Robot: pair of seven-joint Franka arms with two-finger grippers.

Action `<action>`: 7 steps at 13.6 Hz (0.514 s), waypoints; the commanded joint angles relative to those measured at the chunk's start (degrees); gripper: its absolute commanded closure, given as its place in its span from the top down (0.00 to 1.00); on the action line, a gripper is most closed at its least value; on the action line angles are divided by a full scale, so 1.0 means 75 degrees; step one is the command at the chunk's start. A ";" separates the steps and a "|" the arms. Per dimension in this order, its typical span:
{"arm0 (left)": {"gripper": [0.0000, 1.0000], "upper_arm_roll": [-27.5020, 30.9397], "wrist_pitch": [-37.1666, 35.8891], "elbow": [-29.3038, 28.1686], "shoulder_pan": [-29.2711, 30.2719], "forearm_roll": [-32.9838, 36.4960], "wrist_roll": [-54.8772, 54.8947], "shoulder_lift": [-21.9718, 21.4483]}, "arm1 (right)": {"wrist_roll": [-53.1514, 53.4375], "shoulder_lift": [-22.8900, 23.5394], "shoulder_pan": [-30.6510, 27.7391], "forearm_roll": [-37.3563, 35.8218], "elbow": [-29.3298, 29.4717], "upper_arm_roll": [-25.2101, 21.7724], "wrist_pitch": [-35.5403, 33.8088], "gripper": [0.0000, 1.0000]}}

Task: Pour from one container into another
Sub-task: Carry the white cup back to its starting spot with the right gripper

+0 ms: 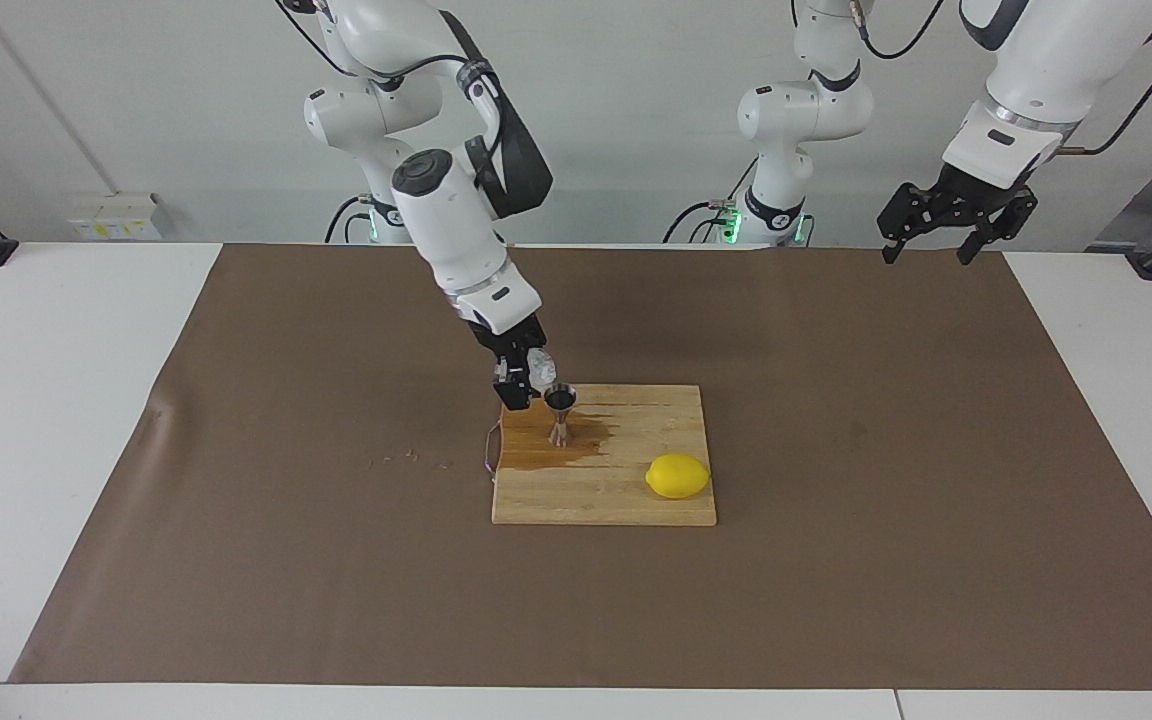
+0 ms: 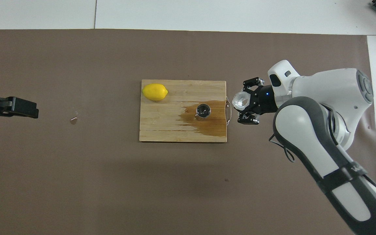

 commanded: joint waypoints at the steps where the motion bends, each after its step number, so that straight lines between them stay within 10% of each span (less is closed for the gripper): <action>1: 1.00 0.0055 -0.0072 -0.0156 -0.0030 0.0061 0.0039 -0.0166 | -0.1373 -0.0070 -0.0630 0.0992 -0.0362 0.0072 -0.0243 0.32; 7: 1.00 0.0055 -0.0061 -0.0156 -0.0030 0.0072 0.0039 -0.0166 | -0.3436 0.0656 -0.1861 0.1100 -0.0492 0.0084 -0.0395 0.32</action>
